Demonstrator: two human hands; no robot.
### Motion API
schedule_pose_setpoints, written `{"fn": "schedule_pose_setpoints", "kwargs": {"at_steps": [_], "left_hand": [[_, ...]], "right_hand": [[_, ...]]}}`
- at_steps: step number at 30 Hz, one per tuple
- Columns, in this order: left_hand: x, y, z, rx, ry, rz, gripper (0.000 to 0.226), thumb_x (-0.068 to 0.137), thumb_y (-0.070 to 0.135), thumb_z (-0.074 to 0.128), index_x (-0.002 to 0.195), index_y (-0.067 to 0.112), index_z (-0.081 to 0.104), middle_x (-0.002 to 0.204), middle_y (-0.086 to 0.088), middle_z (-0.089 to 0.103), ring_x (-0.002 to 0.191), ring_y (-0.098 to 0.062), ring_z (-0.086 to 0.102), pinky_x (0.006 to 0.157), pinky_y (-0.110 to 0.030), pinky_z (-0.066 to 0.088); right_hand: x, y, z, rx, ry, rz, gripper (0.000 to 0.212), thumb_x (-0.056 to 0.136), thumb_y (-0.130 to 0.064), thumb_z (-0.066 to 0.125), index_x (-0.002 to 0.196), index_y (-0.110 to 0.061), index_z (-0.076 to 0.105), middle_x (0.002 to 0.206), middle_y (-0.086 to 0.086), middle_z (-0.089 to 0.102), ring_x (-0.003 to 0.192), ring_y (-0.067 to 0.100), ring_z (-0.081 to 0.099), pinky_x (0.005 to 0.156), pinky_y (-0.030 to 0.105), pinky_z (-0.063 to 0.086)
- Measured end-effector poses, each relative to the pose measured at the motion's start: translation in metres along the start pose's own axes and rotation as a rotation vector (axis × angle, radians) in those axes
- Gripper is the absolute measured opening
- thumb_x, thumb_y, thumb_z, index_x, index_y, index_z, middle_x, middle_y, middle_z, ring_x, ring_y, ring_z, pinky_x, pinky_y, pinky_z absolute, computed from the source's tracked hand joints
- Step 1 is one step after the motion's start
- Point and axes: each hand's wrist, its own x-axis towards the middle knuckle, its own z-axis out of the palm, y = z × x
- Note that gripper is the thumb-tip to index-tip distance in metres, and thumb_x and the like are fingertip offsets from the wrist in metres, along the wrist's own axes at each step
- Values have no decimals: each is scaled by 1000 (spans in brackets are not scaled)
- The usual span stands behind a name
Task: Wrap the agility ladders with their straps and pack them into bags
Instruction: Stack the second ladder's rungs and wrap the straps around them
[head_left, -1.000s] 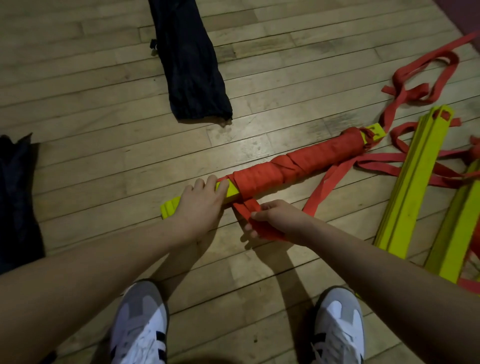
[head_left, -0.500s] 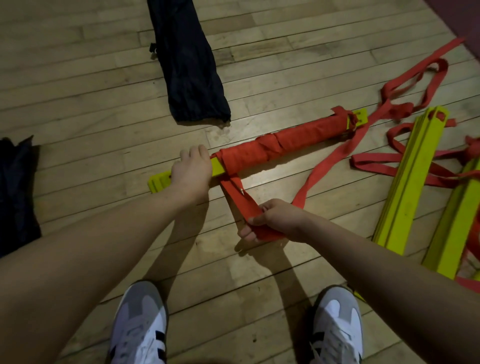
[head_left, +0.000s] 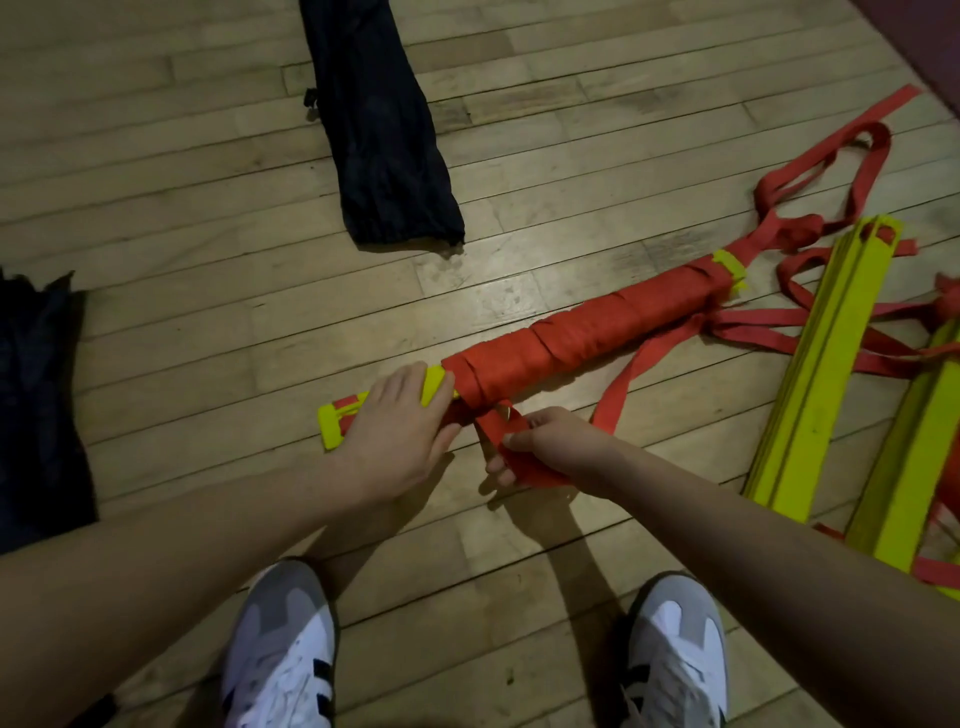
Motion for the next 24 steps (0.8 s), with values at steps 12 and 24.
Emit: {"fn": "schedule_pose_setpoints", "kwargs": {"at_steps": [12, 24], "left_hand": [[40, 0, -23, -127, -258, -323, 51, 86, 22, 64, 125, 8, 34, 120, -14, 50, 109, -32, 51, 74, -38, 41], [69, -15, -31, -59, -267, -410, 68, 84, 31, 71, 132, 6, 30, 124, -15, 48, 113, -31, 50, 79, -38, 45]], "right_hand": [[-2, -9, -4, -5, 43, -87, 15, 98, -6, 50, 89, 1, 60, 67, 12, 69, 48, 14, 61, 51, 24, 51], [8, -37, -4, -144, -34, -116, 16, 100, -10, 47, 98, 2, 59, 69, 10, 70, 55, 15, 65, 63, 28, 55]]}}
